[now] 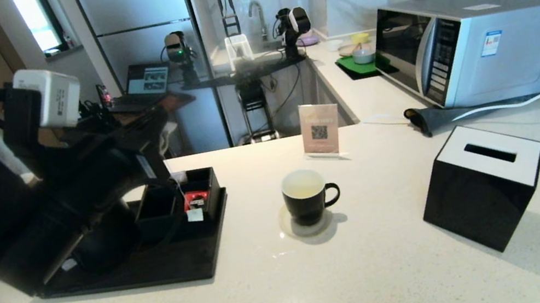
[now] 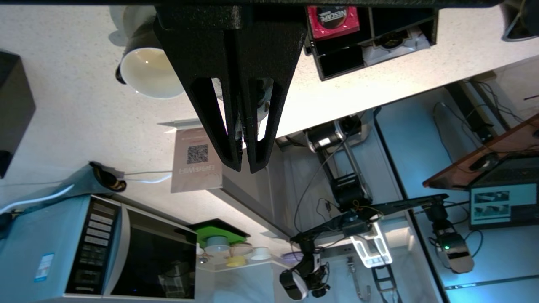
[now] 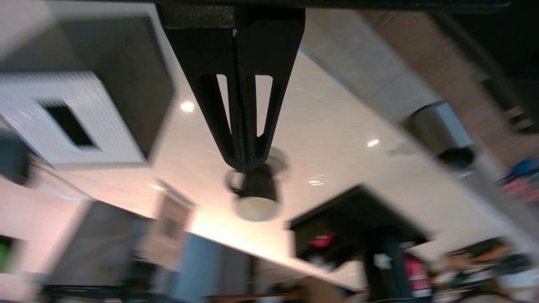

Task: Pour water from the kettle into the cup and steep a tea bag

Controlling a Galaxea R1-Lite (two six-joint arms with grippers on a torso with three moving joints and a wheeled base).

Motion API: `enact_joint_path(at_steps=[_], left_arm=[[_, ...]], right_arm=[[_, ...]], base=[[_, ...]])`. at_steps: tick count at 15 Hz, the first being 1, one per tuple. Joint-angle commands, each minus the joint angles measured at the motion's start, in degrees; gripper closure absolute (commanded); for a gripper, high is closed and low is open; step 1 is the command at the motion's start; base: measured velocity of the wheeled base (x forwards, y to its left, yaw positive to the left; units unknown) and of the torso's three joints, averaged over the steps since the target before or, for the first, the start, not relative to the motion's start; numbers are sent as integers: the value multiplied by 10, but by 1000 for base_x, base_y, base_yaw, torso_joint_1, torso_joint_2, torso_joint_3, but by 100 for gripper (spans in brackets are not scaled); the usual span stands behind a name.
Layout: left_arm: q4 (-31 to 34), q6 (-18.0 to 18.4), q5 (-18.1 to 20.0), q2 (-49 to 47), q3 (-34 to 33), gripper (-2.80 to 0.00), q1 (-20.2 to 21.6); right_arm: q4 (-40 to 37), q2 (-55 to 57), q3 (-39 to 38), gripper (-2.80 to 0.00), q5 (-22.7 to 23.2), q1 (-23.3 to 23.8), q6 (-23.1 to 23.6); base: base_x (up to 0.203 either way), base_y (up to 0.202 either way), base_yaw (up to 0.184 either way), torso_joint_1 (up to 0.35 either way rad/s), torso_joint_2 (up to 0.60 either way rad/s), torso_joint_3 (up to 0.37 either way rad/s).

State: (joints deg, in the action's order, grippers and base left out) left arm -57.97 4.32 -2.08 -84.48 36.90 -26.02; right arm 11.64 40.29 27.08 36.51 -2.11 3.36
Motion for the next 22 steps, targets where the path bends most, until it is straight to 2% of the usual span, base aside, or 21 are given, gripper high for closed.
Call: enact_joint_path(at_steps=[1,4,7,11,16,20,21,22], left_arm=[[-3,1,0,-6,0,0,-14],[-2,1,-1,-14,3,0,-36],[5,3,-1,-13,3,0,-40],[5,8,-3,-11,7,0,-46],[5,15,-6,-11,8,0,-80],[5,18,-7,-11,17,0,-88],[5,18,-7,-11,19,0,-88],[5,19,-7,-11,21,0,-88]], right_arm=[[13,148,52,0,75,-57,12],[71,279,93,0,87,-168,29],[178,407,123,0,40,-271,34],[291,537,191,0,-16,-362,30],[359,619,244,0,-54,-400,9],[369,652,283,0,-59,-426,0],[367,655,291,-280,-59,-433,-2],[368,658,295,-280,-59,-434,-2]], base=[[0,0,0,0,0,0],[0,0,0,0,0,0],[0,0,0,0,0,0],[0,0,0,0,0,0],[0,0,0,0,0,0],[0,0,0,0,0,0],[0,0,0,0,0,0],[0,0,0,0,0,0]])
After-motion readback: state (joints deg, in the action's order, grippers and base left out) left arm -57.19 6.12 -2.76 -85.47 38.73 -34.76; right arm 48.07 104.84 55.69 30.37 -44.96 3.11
